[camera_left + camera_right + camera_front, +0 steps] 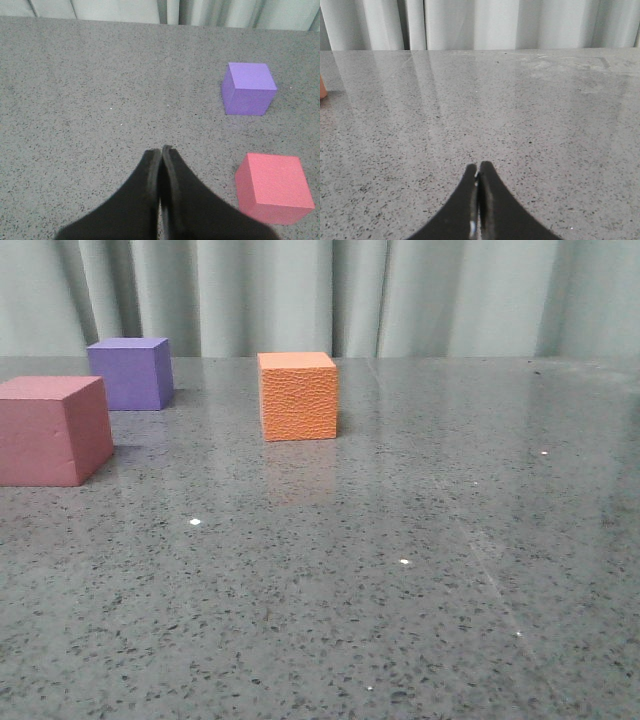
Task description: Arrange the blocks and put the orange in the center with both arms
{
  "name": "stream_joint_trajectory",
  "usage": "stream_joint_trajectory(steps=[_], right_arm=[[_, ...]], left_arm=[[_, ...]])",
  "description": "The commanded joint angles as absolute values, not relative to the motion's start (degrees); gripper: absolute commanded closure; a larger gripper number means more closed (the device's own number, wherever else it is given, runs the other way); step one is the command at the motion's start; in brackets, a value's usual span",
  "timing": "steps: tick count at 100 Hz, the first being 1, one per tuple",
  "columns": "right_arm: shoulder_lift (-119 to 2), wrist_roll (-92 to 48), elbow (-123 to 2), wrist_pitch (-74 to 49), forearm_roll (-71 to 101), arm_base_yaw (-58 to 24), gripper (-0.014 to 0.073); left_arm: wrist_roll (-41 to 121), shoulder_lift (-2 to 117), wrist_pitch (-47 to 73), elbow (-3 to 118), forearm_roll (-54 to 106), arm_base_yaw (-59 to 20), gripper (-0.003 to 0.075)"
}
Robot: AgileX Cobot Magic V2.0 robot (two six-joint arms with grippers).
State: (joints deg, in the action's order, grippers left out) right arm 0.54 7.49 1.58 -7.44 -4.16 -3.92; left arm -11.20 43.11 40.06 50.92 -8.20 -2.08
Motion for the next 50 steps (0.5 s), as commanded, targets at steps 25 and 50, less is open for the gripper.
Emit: stream_joint_trajectory(steps=[25,50], right_arm=[[2.0,7.0,0.8,-2.2,-4.3,-3.7,0.0661],[2.0,7.0,0.8,-2.2,-4.3,-3.7,0.0661]], left_arm=[[-11.4,46.4,36.3,54.1,-8.6,-2.5,0.0724],[-11.3,46.4,36.4,55.0,-8.6,-2.5,0.0197]])
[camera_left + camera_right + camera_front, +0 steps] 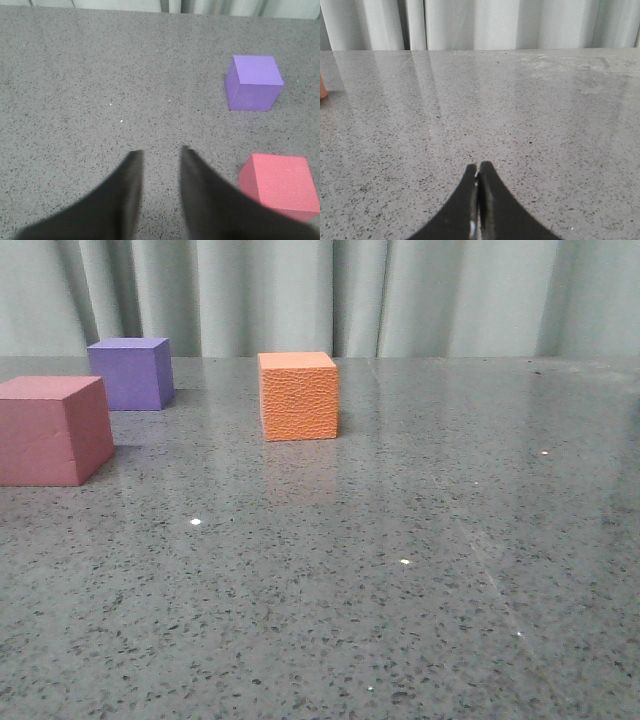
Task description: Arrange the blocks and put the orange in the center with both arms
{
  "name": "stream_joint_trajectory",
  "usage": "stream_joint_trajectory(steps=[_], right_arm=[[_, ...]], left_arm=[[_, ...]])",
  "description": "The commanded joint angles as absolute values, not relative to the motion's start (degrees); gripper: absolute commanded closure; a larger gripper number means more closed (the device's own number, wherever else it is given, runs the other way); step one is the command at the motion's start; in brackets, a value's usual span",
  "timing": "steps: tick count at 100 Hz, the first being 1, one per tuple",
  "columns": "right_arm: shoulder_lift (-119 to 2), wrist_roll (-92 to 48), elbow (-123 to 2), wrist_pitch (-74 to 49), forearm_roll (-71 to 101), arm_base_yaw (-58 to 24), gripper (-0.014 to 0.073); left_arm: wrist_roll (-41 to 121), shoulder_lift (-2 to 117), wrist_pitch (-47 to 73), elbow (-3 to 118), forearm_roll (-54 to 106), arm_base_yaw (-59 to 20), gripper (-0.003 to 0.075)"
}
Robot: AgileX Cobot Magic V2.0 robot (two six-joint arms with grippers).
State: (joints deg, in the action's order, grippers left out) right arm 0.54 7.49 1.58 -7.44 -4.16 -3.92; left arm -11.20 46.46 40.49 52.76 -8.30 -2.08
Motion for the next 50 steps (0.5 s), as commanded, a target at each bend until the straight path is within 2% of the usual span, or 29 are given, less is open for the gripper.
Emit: stream_joint_trajectory(steps=[1,5,8,18,38,50], right_arm=[[2.0,7.0,0.8,-2.2,-4.3,-3.7,0.0661],[2.0,7.0,0.8,-2.2,-4.3,-3.7,0.0661],[2.0,7.0,0.8,-2.2,-4.3,-3.7,0.0661],[2.0,7.0,0.8,-2.2,-4.3,-3.7,0.0661],[2.0,7.0,0.8,-2.2,-4.3,-3.7,0.0661],[2.0,7.0,0.8,-2.2,-4.3,-3.7,0.0661]], left_arm=[[-11.3,46.4,36.3,55.0,-8.6,-2.5,0.0153],[-11.3,46.4,35.9,55.0,-8.6,-2.5,0.0036],[-11.3,46.4,35.6,55.0,-8.6,-2.5,-0.0001],[-11.5,46.4,35.1,55.0,-8.4,-2.5,0.0064],[-10.1,48.0,35.9,58.1,-1.8,-2.6,0.0065],[-7.3,51.1,35.0,61.1,3.1,-6.4,0.0066]])
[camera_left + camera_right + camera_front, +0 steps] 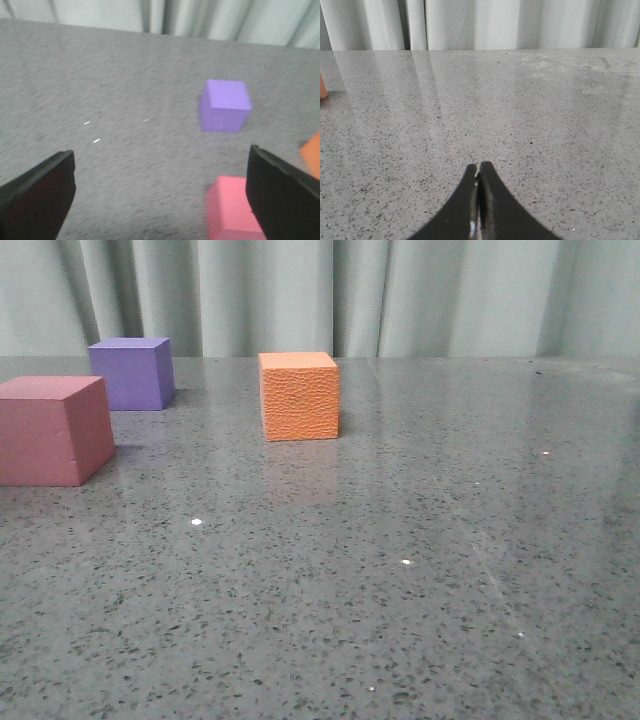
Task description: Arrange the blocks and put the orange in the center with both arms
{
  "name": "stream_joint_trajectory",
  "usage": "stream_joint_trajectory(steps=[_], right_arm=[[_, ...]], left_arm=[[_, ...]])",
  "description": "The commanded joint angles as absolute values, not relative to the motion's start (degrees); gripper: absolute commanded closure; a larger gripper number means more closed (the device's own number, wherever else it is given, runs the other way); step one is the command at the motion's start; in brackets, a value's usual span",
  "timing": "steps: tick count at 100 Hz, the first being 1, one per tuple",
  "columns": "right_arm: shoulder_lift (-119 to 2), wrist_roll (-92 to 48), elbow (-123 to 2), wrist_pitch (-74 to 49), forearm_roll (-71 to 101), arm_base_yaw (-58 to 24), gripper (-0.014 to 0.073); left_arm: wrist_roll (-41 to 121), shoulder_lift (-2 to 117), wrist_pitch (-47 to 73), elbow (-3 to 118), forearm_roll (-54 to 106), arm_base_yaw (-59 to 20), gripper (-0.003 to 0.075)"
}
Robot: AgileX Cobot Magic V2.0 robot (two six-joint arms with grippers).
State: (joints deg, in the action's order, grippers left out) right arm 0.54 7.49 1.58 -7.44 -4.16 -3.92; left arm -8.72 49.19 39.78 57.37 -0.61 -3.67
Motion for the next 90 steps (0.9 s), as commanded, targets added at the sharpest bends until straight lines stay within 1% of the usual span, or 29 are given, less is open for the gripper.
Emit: stream_joint_trajectory(steps=[1,9,24,42,64,75,81,90], right_arm=[[2.0,7.0,0.8,-2.2,-4.3,-3.7,0.0661],[2.0,7.0,0.8,-2.2,-4.3,-3.7,0.0661],[2.0,7.0,0.8,-2.2,-4.3,-3.7,0.0661],[2.0,7.0,0.8,-2.2,-4.3,-3.7,0.0661],[2.0,7.0,0.8,-2.2,-4.3,-3.7,0.0661],[2.0,7.0,0.8,-2.2,-4.3,-3.7,0.0661],[2.0,7.0,0.8,-2.2,-4.3,-3.7,0.0661],[2.0,7.0,0.8,-2.2,-4.3,-3.7,0.0661]], left_arm=[[-7.3,51.3,34.7,61.4,3.3,-6.8,0.0066],[-7.6,54.4,32.2,63.5,3.5,-11.2,0.0070],[-12.8,62.9,28.7,67.8,2.7,-20.4,0.0071],[-26.7,76.1,28.2,76.0,-8.3,-28.7,0.0071],[-43.6,90.5,30.7,87.7,-22.9,-36.9,0.0073],[-50.6,96.3,37.5,93.8,-31.6,-39.6,0.0082],[-52.9,98.6,40.4,96.5,-34.9,-41.0,0.0083],[-53.0,100.6,40.9,98.4,-35.3,-42.3,0.0083]])
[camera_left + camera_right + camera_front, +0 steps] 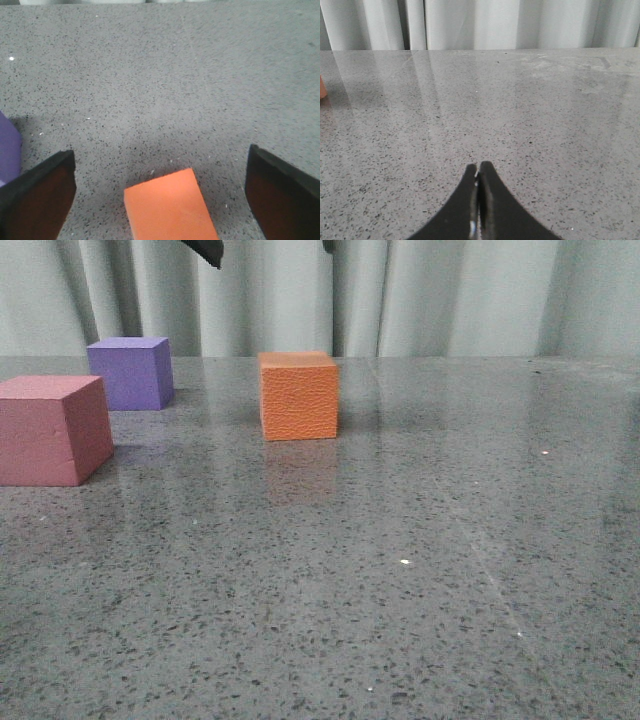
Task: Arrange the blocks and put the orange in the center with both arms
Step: 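Lower the left gripper over the orange cube and close on it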
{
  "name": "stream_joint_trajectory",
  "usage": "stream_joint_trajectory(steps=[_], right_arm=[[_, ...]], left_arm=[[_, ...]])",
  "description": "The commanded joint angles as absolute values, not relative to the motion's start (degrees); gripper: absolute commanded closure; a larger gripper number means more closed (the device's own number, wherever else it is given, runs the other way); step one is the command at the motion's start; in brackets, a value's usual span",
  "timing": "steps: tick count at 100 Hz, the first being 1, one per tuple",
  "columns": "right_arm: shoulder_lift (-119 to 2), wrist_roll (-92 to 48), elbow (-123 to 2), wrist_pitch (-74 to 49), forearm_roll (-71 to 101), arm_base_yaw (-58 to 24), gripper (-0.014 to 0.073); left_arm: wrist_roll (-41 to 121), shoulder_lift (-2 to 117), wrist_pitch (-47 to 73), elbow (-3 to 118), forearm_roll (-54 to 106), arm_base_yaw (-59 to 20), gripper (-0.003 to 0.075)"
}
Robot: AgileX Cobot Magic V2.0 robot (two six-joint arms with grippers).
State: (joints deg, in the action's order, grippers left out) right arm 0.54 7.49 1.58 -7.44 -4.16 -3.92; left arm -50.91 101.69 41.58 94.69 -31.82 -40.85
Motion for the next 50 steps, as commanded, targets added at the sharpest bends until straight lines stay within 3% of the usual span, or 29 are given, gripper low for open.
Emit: stream_joint_trajectory(steps=[1,25,50], right_arm=[[2.0,7.0,0.8,-2.2,-4.3,-3.7,0.0661],[2.0,7.0,0.8,-2.2,-4.3,-3.7,0.0661],[2.0,7.0,0.8,-2.2,-4.3,-3.7,0.0661]], left_arm=[[-53.0,100.6,40.9,98.5,-35.3,-42.4,0.0083],[-52.9,101.6,37.6,98.6,-35.4,-43.4,0.0083],[-57.8,102.5,45.1,98.6,-35.3,-43.4,0.0083]])
